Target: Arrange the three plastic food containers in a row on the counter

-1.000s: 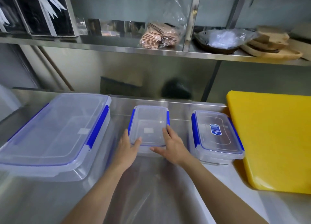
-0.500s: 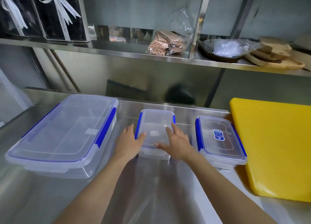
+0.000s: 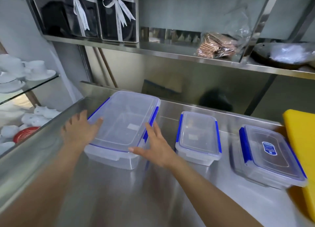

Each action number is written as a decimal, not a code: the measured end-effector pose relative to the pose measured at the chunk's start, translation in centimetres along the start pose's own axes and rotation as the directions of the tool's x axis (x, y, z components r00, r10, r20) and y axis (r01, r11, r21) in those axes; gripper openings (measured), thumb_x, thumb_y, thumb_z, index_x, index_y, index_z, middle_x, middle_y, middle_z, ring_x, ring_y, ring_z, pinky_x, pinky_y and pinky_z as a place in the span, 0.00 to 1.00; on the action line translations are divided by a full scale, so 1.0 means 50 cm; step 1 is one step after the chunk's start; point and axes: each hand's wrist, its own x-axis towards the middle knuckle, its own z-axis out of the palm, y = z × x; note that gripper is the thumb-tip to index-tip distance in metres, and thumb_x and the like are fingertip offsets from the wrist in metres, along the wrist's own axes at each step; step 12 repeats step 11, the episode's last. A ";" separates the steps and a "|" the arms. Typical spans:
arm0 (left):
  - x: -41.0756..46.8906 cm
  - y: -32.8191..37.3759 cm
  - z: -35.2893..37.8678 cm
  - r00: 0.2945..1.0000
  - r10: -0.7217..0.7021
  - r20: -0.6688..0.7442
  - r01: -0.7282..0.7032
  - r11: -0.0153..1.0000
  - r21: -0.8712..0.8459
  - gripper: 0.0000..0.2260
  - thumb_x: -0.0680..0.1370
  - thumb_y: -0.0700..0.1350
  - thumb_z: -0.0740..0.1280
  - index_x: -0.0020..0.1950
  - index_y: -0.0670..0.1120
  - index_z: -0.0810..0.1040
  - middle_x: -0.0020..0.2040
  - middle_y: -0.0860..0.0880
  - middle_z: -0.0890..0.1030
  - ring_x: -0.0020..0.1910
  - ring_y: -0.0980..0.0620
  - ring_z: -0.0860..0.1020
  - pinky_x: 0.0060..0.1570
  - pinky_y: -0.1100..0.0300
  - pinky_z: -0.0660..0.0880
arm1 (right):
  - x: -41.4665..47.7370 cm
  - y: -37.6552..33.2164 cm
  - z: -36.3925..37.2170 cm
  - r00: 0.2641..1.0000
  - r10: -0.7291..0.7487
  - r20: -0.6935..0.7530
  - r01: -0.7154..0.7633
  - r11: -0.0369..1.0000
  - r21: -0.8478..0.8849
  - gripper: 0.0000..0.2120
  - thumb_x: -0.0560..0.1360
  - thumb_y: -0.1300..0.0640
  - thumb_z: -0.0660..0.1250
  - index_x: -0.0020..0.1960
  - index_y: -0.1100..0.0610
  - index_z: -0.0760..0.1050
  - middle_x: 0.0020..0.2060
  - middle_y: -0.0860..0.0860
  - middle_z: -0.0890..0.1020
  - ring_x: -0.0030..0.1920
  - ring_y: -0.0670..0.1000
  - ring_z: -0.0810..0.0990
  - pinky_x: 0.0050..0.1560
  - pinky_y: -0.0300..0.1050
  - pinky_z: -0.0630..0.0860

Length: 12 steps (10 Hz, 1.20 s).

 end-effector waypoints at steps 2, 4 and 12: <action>0.019 -0.067 0.035 0.982 0.014 0.187 0.045 0.950 -0.308 0.34 0.73 0.64 0.62 0.73 0.47 0.62 0.71 0.39 0.69 0.68 0.37 0.69 0.67 0.43 0.65 | 0.013 0.000 0.039 0.998 0.022 0.062 -0.017 0.996 -0.084 0.45 0.71 0.35 0.63 0.76 0.45 0.39 0.77 0.45 0.37 0.77 0.54 0.45 0.74 0.55 0.57; 0.004 -0.060 0.039 0.988 0.028 0.149 0.027 0.935 -0.354 0.32 0.72 0.63 0.64 0.71 0.47 0.65 0.68 0.40 0.72 0.66 0.38 0.70 0.66 0.46 0.66 | 0.008 0.019 0.043 0.999 0.034 0.026 -0.031 0.995 -0.097 0.45 0.70 0.32 0.61 0.75 0.43 0.39 0.77 0.43 0.38 0.77 0.54 0.47 0.74 0.57 0.58; -0.039 0.027 -0.016 0.983 0.168 0.077 -0.175 0.980 0.093 0.28 0.77 0.60 0.55 0.68 0.41 0.66 0.67 0.37 0.70 0.65 0.36 0.69 0.62 0.45 0.66 | -0.049 -0.027 -0.075 0.976 0.101 0.191 -0.030 0.938 -0.345 0.34 0.73 0.40 0.65 0.74 0.48 0.57 0.73 0.49 0.65 0.71 0.55 0.67 0.68 0.53 0.67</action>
